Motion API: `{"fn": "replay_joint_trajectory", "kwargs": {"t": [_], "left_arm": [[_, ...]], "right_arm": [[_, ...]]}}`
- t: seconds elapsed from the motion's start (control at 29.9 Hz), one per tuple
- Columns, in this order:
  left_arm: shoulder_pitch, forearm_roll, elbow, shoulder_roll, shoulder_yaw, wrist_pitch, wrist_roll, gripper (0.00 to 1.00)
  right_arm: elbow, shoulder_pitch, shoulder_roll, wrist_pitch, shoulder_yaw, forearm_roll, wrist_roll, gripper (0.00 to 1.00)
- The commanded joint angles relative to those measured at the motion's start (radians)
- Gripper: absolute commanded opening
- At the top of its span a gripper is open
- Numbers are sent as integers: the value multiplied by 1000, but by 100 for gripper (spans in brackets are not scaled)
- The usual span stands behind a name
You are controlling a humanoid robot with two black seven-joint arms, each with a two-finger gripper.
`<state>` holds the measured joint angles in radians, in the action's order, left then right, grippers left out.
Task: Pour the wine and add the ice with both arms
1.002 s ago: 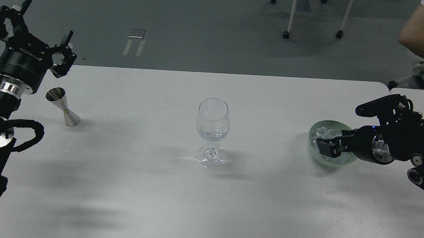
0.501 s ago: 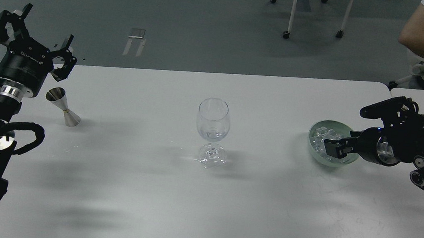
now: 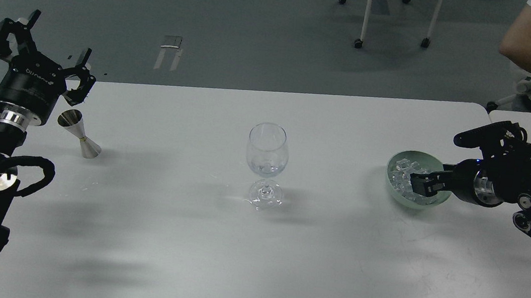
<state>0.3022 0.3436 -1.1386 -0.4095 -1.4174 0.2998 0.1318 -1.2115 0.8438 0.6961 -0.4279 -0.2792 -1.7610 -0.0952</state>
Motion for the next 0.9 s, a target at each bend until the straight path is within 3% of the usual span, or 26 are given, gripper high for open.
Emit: {"fn": "replay_joint_trajectory", "kwargs": {"t": [0.0,0.3,0.47,0.87], "left_arm": [[0,-1,0,0,0,1,0,98],[2,0,0,-3,0,1,0,98],[0,-1,0,-3,0,2,0,98],[0,-1,0,-5,0,2,0,98]], "right_arm": [[10,-3,-10,0,0,0,0,77],[23,-3,-32,0,0,0,-32,71],[23,-5,-32,-2,2,0,-35,55],[17,-8,-30,-2,3,-2,-35,53]]}}
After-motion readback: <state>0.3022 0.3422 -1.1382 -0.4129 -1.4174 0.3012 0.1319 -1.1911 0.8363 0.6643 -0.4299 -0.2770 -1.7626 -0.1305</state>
